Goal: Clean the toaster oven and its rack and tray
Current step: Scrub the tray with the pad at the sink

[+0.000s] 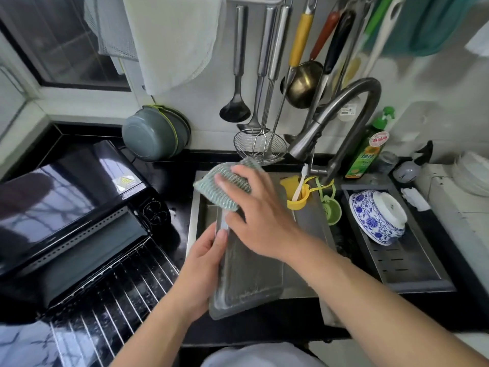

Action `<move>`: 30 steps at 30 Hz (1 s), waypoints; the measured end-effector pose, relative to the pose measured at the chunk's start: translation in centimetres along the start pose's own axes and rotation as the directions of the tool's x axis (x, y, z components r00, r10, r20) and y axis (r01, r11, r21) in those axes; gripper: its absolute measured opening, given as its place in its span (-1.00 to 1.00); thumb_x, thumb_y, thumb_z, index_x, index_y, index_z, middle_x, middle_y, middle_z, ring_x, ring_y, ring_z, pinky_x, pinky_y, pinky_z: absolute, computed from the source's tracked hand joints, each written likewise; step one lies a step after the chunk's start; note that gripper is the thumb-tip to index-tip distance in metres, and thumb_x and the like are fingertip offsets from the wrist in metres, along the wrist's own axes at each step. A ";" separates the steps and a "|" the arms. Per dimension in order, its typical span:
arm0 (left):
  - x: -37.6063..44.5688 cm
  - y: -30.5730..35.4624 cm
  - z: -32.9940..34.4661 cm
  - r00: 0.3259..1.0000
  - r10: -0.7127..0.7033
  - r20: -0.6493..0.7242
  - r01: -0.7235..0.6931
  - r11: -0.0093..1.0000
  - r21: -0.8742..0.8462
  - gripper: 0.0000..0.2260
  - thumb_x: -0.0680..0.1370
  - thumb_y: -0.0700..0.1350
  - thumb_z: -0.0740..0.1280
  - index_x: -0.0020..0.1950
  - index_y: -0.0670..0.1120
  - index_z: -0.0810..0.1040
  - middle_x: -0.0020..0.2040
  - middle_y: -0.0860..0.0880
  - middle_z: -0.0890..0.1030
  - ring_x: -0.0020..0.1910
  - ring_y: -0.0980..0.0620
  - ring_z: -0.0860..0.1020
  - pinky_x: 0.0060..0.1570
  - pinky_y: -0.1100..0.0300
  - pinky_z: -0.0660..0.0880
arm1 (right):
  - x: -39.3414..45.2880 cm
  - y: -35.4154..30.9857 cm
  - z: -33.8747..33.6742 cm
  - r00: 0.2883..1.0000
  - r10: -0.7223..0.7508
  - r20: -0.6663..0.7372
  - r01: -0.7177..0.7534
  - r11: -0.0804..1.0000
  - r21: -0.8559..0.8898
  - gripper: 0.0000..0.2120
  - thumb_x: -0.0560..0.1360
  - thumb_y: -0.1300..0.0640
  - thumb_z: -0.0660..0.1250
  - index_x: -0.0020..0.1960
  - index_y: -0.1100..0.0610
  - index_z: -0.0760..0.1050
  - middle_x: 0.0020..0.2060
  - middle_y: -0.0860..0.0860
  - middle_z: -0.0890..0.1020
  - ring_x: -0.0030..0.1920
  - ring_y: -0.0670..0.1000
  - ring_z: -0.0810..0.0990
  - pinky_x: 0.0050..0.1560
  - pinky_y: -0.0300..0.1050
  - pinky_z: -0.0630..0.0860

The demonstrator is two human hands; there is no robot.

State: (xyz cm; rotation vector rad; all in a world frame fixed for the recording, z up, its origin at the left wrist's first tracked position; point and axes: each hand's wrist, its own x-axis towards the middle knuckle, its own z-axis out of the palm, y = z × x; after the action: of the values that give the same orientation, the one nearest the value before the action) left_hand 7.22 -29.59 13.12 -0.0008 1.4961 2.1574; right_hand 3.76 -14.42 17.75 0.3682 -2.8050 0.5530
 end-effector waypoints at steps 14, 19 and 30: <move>0.9 -1.0 -0.7 0.998 -0.024 -0.062 0.018 0.996 -0.090 -0.71 0.68 0.03 0.21 -0.04 0.01 0.70 -0.01 -0.13 0.71 -0.08 -0.05 0.69 -0.14 0.09 0.64 | -1.0 5.3 4.0 0.947 0.270 -0.172 -0.249 0.959 0.136 -0.61 0.63 -0.05 0.10 0.36 0.03 0.51 0.24 0.01 0.45 0.26 0.03 0.37 0.32 0.01 0.37; 3.4 -1.4 -1.1 0.946 -0.109 -0.306 0.034 0.970 -0.241 -0.59 0.68 0.17 0.22 0.22 -0.16 0.55 0.19 -0.15 0.68 0.16 -0.17 0.66 0.15 -0.27 0.61 | -5.9 6.6 6.6 0.820 0.562 0.105 -0.548 0.721 0.424 -0.66 0.66 0.07 0.17 0.42 0.01 0.45 0.26 -0.11 0.32 0.21 -0.23 0.32 0.21 -0.54 0.21; 12.2 -4.9 4.9 0.870 -0.181 -0.459 -0.051 0.892 -0.449 -0.87 0.73 -0.12 0.17 0.17 -0.09 0.49 0.11 -0.18 0.65 0.16 -0.19 0.63 0.17 -0.21 0.60 | -11.3 3.3 11.5 0.828 0.453 0.331 -0.558 0.728 0.398 -0.84 0.56 0.10 0.20 0.05 0.06 0.54 0.08 -0.02 0.54 0.12 -0.02 0.53 0.15 -0.12 0.48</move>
State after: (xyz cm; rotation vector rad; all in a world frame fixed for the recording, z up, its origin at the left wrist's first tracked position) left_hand -0.09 -19.09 7.33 -0.8117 1.1623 2.5129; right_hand 11.01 -13.91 3.02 -0.3121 -2.9290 1.4307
